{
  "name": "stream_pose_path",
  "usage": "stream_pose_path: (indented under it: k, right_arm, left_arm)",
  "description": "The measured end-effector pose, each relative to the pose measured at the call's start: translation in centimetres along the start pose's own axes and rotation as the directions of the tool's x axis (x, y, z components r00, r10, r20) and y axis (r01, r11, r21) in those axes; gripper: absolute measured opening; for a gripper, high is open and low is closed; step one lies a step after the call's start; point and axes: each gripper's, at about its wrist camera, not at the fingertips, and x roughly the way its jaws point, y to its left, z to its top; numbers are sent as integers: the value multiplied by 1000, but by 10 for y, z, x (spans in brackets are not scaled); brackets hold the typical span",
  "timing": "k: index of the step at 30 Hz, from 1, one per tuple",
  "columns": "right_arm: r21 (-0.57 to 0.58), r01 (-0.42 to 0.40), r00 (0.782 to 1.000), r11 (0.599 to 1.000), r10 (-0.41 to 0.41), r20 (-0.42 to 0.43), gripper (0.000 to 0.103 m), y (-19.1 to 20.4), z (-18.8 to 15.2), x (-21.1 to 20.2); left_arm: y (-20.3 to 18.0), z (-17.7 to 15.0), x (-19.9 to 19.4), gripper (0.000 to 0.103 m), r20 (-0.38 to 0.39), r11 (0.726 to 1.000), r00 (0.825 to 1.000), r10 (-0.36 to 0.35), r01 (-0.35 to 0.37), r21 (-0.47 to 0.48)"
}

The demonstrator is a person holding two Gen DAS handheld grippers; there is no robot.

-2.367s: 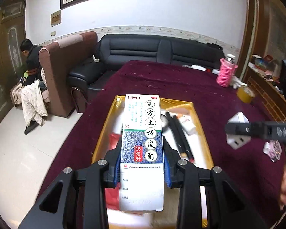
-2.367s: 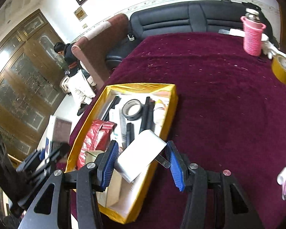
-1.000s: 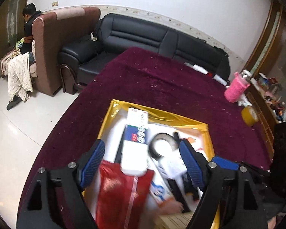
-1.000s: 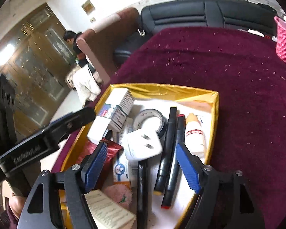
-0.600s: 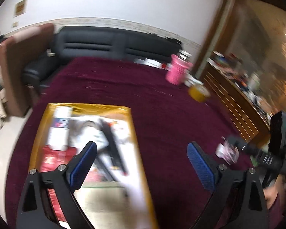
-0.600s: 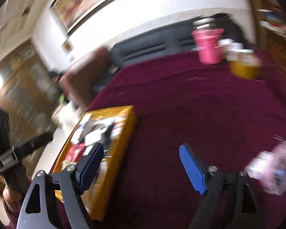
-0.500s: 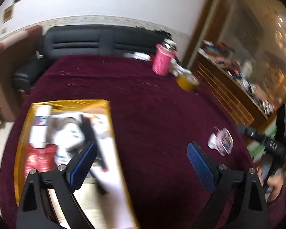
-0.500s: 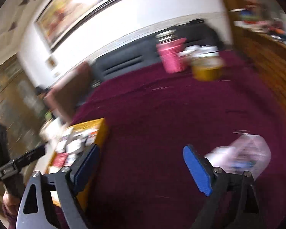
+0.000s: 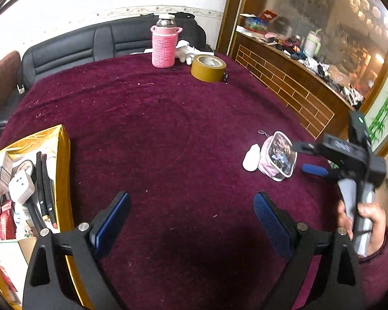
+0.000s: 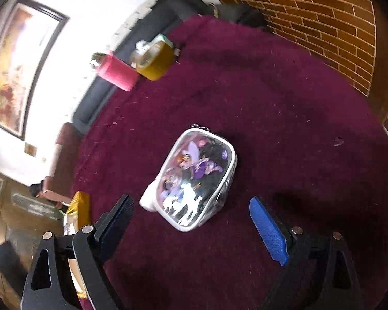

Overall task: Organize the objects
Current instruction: 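Move both grippers back to the white bottle and clear cartoon pouch, then grasp the white dropper bottle with the left gripper while the right grasps the clear pouch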

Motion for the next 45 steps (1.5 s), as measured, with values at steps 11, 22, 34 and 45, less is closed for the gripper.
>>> stream_pose_path:
  k: [11,22,34,45]
  right_arm:
    - [-177,151,988,973,-156,-14,69,50,18,66]
    - [-207,133,991,969,-131,24,40,9,24,24]
    - [-90,-134,989,987,139,53,71,-24,30,29]
    - [-95,-176,982,980,181,48,79,-22,29,29]
  left_arm:
    - [-11,4,20,95,-21,998,1000,23,-22,54]
    - [-48,56,98,95,97,931,988,124,-150,334]
    - [-59,95,199,95,-64,854,991,117,-67,516]
    - [-75,84,194,20,-126,907,990,58,0,422]
